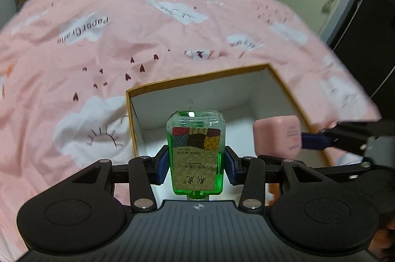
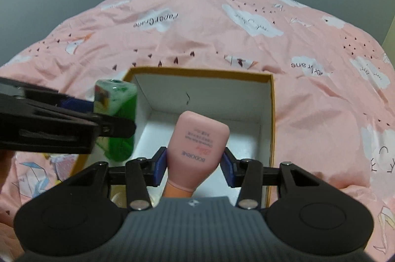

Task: Organize rigid objects
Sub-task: 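Carry the pink tube and green bottle over the open box with both tools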

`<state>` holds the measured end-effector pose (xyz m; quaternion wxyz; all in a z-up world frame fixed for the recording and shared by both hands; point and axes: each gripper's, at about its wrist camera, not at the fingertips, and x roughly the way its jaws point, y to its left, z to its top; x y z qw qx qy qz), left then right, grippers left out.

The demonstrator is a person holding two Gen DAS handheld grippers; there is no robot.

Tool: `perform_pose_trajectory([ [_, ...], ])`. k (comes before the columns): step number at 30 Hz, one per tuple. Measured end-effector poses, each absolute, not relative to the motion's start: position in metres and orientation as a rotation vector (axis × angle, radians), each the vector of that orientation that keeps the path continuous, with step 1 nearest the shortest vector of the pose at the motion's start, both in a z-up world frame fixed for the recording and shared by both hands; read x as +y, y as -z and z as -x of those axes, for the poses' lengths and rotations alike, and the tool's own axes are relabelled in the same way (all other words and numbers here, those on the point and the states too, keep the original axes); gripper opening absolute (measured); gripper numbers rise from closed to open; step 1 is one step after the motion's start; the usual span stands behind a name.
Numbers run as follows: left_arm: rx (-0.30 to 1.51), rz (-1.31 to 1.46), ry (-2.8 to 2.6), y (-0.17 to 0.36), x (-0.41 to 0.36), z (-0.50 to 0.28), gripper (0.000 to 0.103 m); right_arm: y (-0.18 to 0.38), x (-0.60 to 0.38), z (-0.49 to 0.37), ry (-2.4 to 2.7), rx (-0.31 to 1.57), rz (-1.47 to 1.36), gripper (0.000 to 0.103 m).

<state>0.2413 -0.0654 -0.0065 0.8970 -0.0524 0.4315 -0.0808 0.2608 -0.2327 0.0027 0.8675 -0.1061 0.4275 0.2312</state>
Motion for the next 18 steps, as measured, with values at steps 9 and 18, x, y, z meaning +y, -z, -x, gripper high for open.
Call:
perform_pose_trajectory([
  [9, 0.996, -0.020, 0.121, 0.032, -0.084, -0.268, 0.051, 0.027, -0.225, -0.279, -0.465, 0.944, 0.311, 0.046],
  [18, 1.081, -0.086, 0.099, 0.052, -0.092, -0.285, 0.051, 0.038, -0.217, -0.279, -0.446, 0.908, 0.440, 0.046],
])
